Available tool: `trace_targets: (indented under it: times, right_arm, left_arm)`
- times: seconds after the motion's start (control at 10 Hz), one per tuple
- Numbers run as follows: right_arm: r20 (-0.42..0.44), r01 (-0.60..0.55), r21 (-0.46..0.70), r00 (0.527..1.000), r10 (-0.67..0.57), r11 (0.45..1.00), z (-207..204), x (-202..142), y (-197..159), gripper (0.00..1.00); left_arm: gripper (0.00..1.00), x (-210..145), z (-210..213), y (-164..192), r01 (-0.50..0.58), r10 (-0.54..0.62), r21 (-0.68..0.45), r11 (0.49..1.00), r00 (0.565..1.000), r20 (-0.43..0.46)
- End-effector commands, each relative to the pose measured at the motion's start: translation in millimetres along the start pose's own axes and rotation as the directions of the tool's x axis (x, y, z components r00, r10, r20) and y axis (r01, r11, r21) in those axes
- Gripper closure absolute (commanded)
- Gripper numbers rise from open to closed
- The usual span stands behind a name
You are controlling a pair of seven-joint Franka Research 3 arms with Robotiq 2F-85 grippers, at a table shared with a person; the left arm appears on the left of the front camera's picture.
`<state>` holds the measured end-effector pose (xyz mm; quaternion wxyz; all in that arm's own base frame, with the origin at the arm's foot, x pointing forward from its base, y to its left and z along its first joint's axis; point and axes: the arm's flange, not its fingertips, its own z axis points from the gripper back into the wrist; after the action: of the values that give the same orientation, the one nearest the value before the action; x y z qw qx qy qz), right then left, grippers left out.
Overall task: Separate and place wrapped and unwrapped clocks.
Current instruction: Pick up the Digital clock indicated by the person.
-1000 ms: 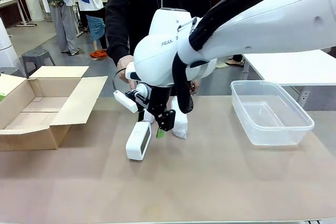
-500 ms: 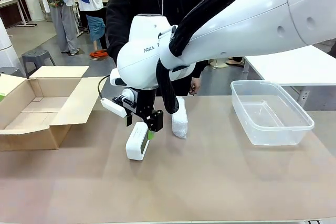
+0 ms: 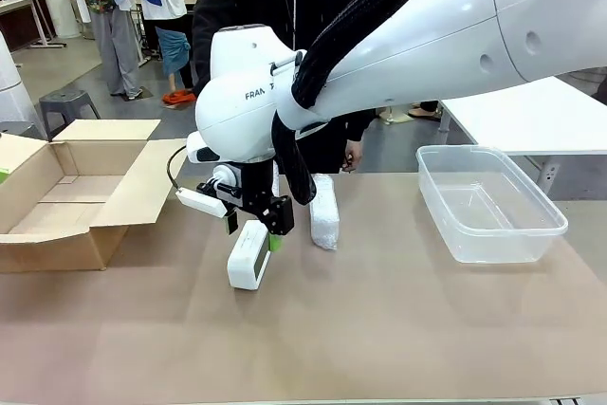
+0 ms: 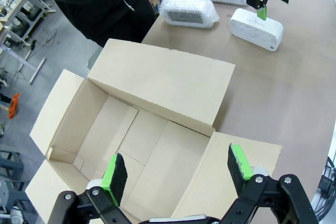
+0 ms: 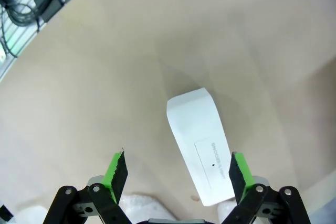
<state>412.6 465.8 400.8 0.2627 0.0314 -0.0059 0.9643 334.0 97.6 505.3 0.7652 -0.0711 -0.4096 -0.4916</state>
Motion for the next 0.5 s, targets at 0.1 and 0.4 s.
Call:
trace_targets:
  times: [0.1, 0.4]
  right_arm:
    - [-0.037, -0.048, 0.008, 0.998, 0.048, 0.999, 10.7, -2.1, 0.9, 0.00]
    - [-0.043, -0.060, 0.016, 0.997, 0.061, 0.998, 8.2, -2.9, 4.5, 0.00]
  left_arm:
    - [0.00, -2.7, -1.0, 1.8, 0.013, -0.013, -0.008, 1.000, 1.000, 0.019]
    - [0.00, -2.7, -1.0, 1.8, 0.013, -0.013, -0.008, 1.000, 1.000, 0.019]
